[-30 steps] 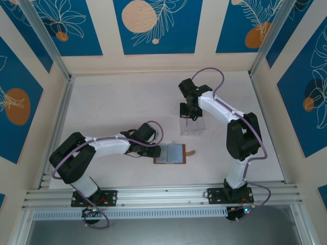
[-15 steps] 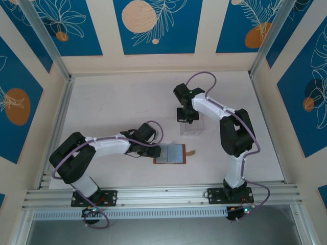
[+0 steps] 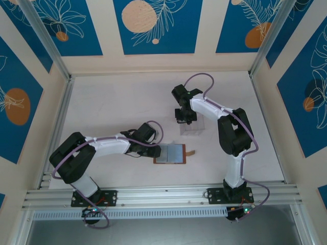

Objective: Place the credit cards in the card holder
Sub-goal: Pick up the credit card from the storage box.

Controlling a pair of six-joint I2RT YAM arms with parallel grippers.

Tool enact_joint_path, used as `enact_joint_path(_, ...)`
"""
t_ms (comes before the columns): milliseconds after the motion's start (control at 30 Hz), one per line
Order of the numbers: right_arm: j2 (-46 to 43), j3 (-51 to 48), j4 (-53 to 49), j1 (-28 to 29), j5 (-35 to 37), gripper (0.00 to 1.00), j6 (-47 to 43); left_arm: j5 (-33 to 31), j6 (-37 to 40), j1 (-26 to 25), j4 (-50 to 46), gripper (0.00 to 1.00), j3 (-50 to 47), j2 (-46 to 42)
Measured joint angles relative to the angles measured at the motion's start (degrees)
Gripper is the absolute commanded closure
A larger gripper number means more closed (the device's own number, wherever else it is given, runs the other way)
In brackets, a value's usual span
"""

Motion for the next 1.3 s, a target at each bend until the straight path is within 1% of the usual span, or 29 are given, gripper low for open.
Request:
enact_joint_path(233, 0.2, 0.0, 0.0, 0.0, 0.2, 0.80, 0.0, 0.0, 0.0, 0.0, 0.0, 0.66, 0.1, 0.0)
enact_joint_path(333, 0.6, 0.0, 0.0, 0.0, 0.7, 0.83, 0.0, 0.0, 0.0, 0.0, 0.0, 0.66, 0.1, 0.0)
enact_joint_path(467, 0.8, 0.0, -0.5, 0.0, 2.0, 0.93, -0.3, 0.0, 0.0, 0.0, 0.0, 0.66, 0.1, 0.0)
enact_joint_path(633, 0.7, 0.1, -1.1, -0.1, 3.3, 1.00, -0.4, 0.0, 0.0, 0.0, 0.0, 0.66, 0.1, 0.0)
enact_joint_path(900, -0.5, 0.1, -3.0, 0.4, 5.3, 1.00, -0.5, 0.2, 0.0, 0.0, 0.0, 0.66, 0.0, -0.1)
enact_joint_path(1033, -5.4, 0.2, -4.8, 2.7, 8.2, 1.00, -0.4, 0.2, 0.0, 0.0, 0.1, 0.66, -0.1, -0.1)
enact_joint_path(1133, -11.2, 0.2, -5.1, 5.9, 8.9, 1.00, -0.4, 0.2, 0.0, 0.0, 0.2, 0.66, -0.1, -0.2)
enact_joint_path(1233, -17.5, -1.5, -2.5, 8.4, 6.1, 1.00, 0.5, 0.2, 0.0, 0.0, 0.5, 0.66, -0.4, -0.2)
enact_joint_path(1300, -22.3, -6.3, 2.0, 8.6, 2.3, 1.00, 1.9, 0.2, 0.0, 0.0, 0.6, 0.66, -0.4, -0.2)
